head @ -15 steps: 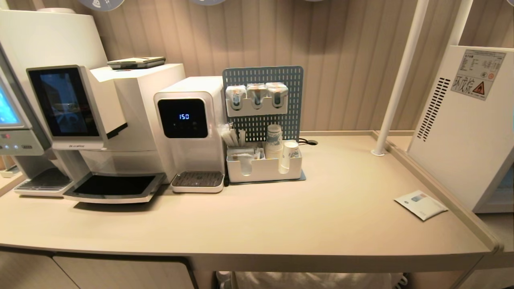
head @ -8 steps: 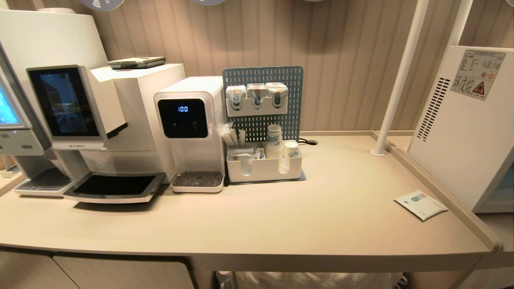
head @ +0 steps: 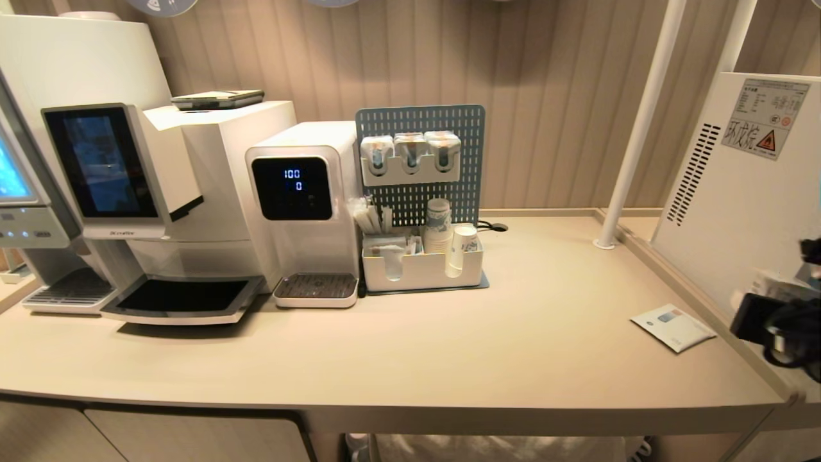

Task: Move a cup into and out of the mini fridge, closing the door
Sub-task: Place the yoghurt on the table

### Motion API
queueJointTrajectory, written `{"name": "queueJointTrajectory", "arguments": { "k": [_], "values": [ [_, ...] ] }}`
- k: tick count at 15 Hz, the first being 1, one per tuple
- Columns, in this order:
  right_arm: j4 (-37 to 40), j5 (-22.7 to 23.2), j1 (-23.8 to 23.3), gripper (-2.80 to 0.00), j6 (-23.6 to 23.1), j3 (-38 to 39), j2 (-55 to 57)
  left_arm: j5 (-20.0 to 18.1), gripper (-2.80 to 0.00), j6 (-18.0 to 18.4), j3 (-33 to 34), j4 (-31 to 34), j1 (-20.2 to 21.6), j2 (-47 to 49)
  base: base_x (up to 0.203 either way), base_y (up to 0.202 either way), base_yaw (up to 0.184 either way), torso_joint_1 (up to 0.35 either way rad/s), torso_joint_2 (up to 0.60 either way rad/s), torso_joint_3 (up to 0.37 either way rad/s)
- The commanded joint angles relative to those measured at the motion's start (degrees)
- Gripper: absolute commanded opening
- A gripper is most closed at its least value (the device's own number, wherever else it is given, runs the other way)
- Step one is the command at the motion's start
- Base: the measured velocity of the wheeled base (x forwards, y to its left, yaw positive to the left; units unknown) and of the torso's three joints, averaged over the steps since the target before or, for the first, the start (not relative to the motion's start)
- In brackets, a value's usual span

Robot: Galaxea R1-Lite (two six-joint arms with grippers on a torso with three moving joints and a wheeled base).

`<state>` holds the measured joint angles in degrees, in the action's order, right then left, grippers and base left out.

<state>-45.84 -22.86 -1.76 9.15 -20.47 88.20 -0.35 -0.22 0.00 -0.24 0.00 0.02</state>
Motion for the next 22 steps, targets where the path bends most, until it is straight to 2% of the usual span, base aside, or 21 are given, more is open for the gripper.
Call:
{"name": "queueJointTrajectory", "arguments": {
  "k": [1, 3, 5, 9, 19, 22],
  "values": [
    [-23.8, -5.0, -1.4, -2.8, -3.2, -3.5, 27.3, 0.0, -2.8, 0.0, 0.0, 0.0, 0.0, -0.1, 0.0, 0.0, 0.0, 0.0, 0.0, 0.0],
    [-33.9, -9.9, -3.1, -2.8, -7.9, -10.9, 38.9, 0.0, -2.8, 0.0, 0.0, 0.0, 0.0, -0.1, 0.0, 0.0, 0.0, 0.0, 0.0, 0.0],
    [-39.7, -14.8, -5.1, -2.8, -12.8, -18.3, 45.7, 0.0, -2.8, 0.0, 0.0, 0.0, 0.0, -0.1, 0.0, 0.0, 0.0, 0.0, 0.0, 0.0],
    [-41.8, -20.6, -6.2, -2.8, -16.1, -22.8, 54.2, 0.0, -2.8, 0.0, 0.0, 0.0, 0.0, -0.1, 0.0, 0.0, 0.0, 0.0, 0.0, 0.0],
    [-41.8, -20.4, -7.0, -2.8, -16.8, -23.4, 53.7, 0.0, -2.8, 0.1, -0.1, 0.0, 0.0, -0.1, 0.0, 0.0, 0.0, 0.0, 0.0, 0.0],
    [-38.7, -20.2, -7.2, -2.8, -17.0, -21.3, 52.0, 0.0, -2.8, 0.1, -0.1, 0.0, 0.0, -0.1, 0.0, 0.0, 0.0, 0.0, 0.0, 0.0]
  ]
}}
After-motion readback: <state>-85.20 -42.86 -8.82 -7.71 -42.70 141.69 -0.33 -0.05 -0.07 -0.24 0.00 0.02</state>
